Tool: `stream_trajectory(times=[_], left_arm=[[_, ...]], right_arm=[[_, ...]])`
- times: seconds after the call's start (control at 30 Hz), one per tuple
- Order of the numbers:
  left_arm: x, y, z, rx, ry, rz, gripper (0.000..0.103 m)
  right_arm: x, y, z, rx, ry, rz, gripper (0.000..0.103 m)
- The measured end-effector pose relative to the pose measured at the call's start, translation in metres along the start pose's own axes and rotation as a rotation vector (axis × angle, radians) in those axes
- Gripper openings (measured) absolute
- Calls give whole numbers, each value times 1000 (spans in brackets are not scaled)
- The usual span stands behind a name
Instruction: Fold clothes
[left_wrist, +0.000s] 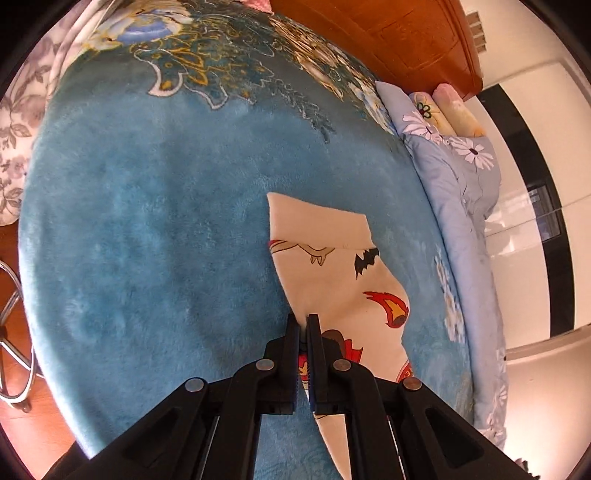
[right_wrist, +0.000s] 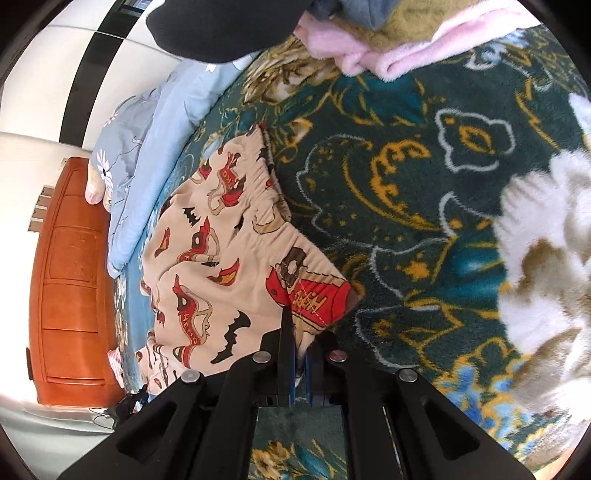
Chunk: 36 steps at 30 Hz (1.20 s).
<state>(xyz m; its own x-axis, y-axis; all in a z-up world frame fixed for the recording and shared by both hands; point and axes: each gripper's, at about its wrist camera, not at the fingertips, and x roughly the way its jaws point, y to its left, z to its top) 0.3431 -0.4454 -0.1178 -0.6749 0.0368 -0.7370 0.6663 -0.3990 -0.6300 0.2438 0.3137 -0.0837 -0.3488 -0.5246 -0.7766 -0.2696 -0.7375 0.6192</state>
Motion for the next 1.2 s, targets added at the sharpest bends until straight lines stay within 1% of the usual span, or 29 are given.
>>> stream_trajectory(times=[0.07,0.2,0.27,0.3,0.33,0.4,0.47,0.53,0.6,0.67,0.77,0.8,0.83,0.9,0.97,1.03,1.1,1.2], left_arm=[[-3,-2,-2,14,5,-2,5],[-11,-2,-8,46,14,22,8],[-15,-4,-11,52,11,28,20],[-18,-3,-13,54,2,22,34],[-21,-2,-14,55,-6,16,43],[-28,-1,-18,62,-17,-1,47],[-34,-4,-20,85,-13,5,48],[-41,-17,-23,145,-15,7,48],[-46,-44,-29,251,-21,14,50],[-44,-83,-42,383,-3,-1,53],[-33,-141,-69,546,53,-61,58],[-26,-160,-81,595,83,-91,60],[-16,-179,-93,634,121,-119,60],[6,-210,-116,695,198,-150,60],[33,-238,-143,759,279,-171,60],[55,-259,-168,824,333,-157,60],[75,-273,-191,890,376,-133,60],[96,-275,-210,909,412,-95,58]], right_arm=[[-1,-2,0,-7,4,1,3],[-2,2,0,-42,21,12,4],[-5,8,1,-77,15,3,5],[-7,12,2,-98,11,-2,6],[-8,14,3,-112,9,-7,6],[-13,14,4,-120,-1,-30,9],[-22,15,5,-136,-16,-70,21],[-34,18,6,-163,-39,-120,26],[-51,34,4,-256,-90,-153,30],[-55,58,3,-372,-122,-151,47],[-40,97,6,-541,-122,-107,54],[-29,107,10,-573,-113,-102,55],[-16,112,16,-580,-98,-108,55],[12,117,33,-558,-62,-117,55],[36,119,50,-529,-35,-147,55],[55,119,67,-507,-38,-203,55],[69,119,85,-486,-62,-267,55],[82,119,103,-490,-77,-334,55]])
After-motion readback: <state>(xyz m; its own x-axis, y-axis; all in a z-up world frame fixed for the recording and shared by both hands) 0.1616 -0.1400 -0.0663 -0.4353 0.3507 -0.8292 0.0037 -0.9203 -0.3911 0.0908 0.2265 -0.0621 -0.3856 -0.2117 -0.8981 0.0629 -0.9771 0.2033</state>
